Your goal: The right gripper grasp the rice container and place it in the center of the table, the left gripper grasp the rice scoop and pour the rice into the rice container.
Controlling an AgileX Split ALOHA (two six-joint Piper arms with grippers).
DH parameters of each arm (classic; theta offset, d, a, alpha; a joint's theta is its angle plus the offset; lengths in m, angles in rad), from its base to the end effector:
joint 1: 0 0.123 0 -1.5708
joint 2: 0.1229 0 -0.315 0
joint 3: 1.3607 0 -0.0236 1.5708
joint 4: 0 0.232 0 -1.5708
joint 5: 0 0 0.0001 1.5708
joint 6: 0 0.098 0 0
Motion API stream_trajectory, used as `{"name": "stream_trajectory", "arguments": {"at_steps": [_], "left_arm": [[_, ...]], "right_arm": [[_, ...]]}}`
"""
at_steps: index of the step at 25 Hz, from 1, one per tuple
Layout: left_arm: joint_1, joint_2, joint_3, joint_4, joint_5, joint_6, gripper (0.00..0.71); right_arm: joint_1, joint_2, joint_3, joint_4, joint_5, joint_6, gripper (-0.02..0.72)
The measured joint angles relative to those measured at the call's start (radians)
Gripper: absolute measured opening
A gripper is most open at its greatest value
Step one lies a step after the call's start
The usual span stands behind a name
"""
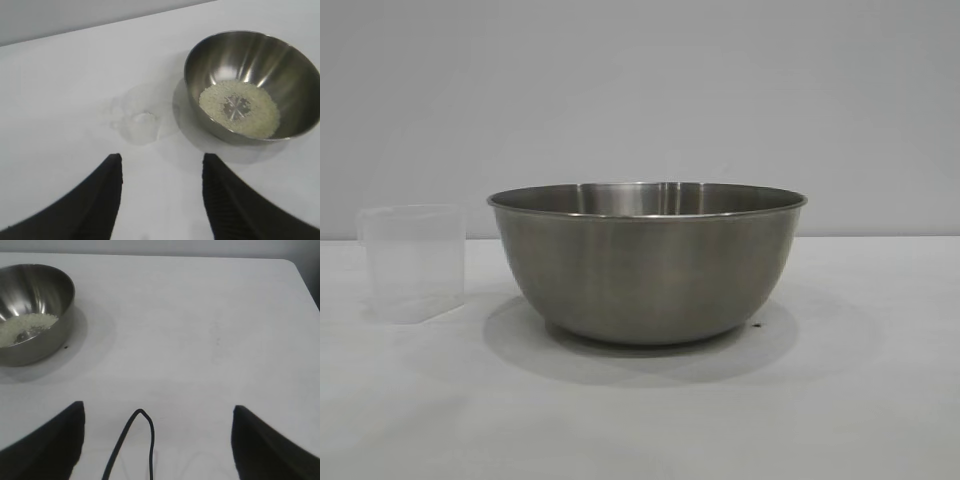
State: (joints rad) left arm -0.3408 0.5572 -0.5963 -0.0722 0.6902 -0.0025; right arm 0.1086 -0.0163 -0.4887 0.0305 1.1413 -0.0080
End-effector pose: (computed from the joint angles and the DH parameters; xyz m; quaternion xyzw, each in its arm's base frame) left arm 0.0598 -0.0260 0.3214 0.1343 0.8651 -0.1154 0.4693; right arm -0.0504 -0.0028 0.2544 -0.0521 0.8707 0.0398 0.4875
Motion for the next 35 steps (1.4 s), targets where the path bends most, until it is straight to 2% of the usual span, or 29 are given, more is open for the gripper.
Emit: {"name": "stream_trajectory", "arguments": {"at_steps": [9, 10, 12, 18, 25, 35], "left_arm": [[0.000, -0.322, -0.005, -0.010, 0.341, 0.031, 0.342], [0.000, -0.353, -0.005, -0.010, 0.372, 0.036, 0.342], [0.000, -0.405, -0.005, -0.010, 0.422, 0.037, 0.406], [0.000, -0.512, -0.005, 0.034, 0.560, 0.038, 0.397], [0.000, -0.575, 0.055, 0.080, 0.584, 0.031, 0.397], [0.000, -0.577, 0.107, 0.110, 0.451, -0.017, 0.397]], "right_arm": [[0.000, 0.000, 0.000, 0.000, 0.000, 0.000, 0.559], [0.000, 0.000, 0.000, 0.000, 0.000, 0.000, 0.559], [0.000, 0.000, 0.000, 0.000, 0.000, 0.000, 0.559], [0.000, 0.000, 0.000, 0.000, 0.000, 0.000, 0.559], [0.000, 0.000, 0.000, 0.000, 0.000, 0.000, 0.559], [0.000, 0.000, 0.000, 0.000, 0.000, 0.000, 0.559]]}}
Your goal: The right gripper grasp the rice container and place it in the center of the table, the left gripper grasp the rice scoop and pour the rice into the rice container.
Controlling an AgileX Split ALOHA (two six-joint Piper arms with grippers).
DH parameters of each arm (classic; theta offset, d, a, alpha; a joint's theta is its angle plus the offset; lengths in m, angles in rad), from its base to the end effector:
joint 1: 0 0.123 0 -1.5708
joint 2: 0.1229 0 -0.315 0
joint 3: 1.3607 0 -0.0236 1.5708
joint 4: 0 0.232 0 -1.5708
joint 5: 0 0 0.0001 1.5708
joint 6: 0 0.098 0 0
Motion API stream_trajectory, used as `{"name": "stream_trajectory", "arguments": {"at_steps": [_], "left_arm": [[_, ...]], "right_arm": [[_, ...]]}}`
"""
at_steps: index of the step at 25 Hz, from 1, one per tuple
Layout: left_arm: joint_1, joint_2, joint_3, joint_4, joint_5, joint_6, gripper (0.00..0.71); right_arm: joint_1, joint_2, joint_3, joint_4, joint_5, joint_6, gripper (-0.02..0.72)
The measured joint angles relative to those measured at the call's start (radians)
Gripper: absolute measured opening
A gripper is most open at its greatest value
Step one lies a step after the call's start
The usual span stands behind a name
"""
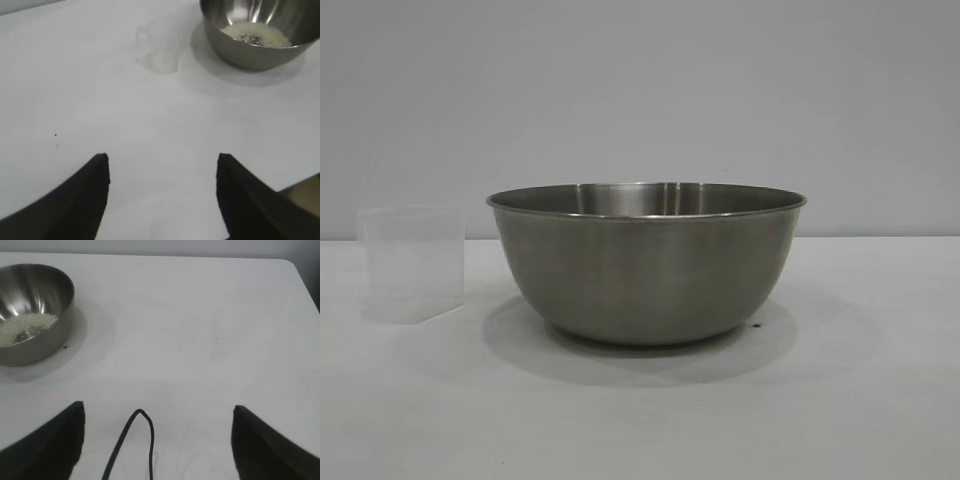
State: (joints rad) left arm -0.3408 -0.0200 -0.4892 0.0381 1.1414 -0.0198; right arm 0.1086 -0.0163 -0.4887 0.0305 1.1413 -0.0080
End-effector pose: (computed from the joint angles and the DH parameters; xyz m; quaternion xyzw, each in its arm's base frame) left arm -0.0469 0.0202 0.2544 0.1377 0.8602 -0.0693 0.4861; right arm -0.0504 -0.0028 0.2544 -0.0521 0.8707 0.0398 0.4875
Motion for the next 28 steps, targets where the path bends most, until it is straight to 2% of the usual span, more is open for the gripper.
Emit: {"name": "stream_trajectory", "arguments": {"at_steps": [28], "left_arm": [[0.002, 0.000, 0.006, 0.004, -0.017, -0.004, 0.397]], "right_arm": [[0.000, 0.000, 0.000, 0.002, 0.000, 0.000, 0.559]]}}
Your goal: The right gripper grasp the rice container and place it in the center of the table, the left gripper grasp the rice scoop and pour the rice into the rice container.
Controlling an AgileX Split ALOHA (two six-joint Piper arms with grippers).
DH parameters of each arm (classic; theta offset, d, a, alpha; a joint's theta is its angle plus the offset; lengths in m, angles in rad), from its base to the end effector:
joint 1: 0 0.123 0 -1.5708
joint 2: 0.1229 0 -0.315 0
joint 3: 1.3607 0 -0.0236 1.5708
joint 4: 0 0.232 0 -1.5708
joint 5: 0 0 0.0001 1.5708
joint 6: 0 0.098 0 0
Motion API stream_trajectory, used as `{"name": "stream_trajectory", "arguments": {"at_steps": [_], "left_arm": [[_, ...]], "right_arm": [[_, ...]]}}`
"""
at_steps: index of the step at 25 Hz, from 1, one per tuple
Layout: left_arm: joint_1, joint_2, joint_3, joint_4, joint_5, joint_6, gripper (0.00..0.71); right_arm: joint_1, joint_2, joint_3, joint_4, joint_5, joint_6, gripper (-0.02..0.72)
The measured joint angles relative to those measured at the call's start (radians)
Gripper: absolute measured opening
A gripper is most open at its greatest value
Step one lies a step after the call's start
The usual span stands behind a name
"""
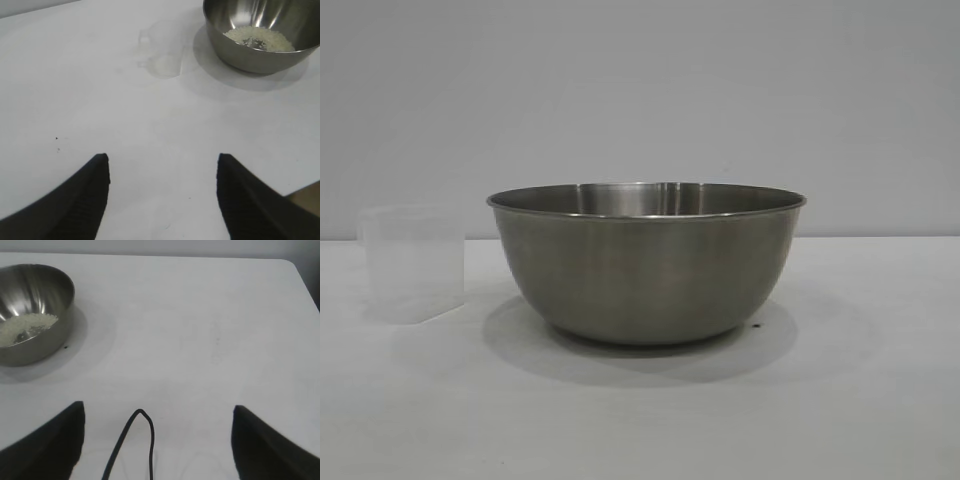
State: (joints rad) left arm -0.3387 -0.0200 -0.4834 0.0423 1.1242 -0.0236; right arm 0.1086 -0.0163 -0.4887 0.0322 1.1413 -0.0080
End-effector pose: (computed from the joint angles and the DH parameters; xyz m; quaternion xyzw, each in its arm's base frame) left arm -0.0454 0.0200 0.2543 0.1347 0.8578 -0.0685 0.4912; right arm -0.0504 -0.0026 0.2544 -0.0521 0.8707 0.0406 0.4874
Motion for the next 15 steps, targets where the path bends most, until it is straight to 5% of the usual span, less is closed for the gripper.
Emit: {"name": "stream_trajectory", "arguments": {"at_steps": [3, 11, 15], "left_arm": [[0.055, 0.000, 0.000, 0.000, 0.000, 0.000, 0.397], [0.382, 0.000, 0.000, 0.000, 0.000, 0.000, 0.397], [0.429, 0.000, 0.000, 0.000, 0.000, 0.000, 0.397]], "right_arm": [[0.000, 0.000, 0.000, 0.000, 0.000, 0.000, 0.559], [0.000, 0.000, 0.000, 0.000, 0.000, 0.000, 0.559], [0.000, 0.000, 0.000, 0.000, 0.000, 0.000, 0.559]]}}
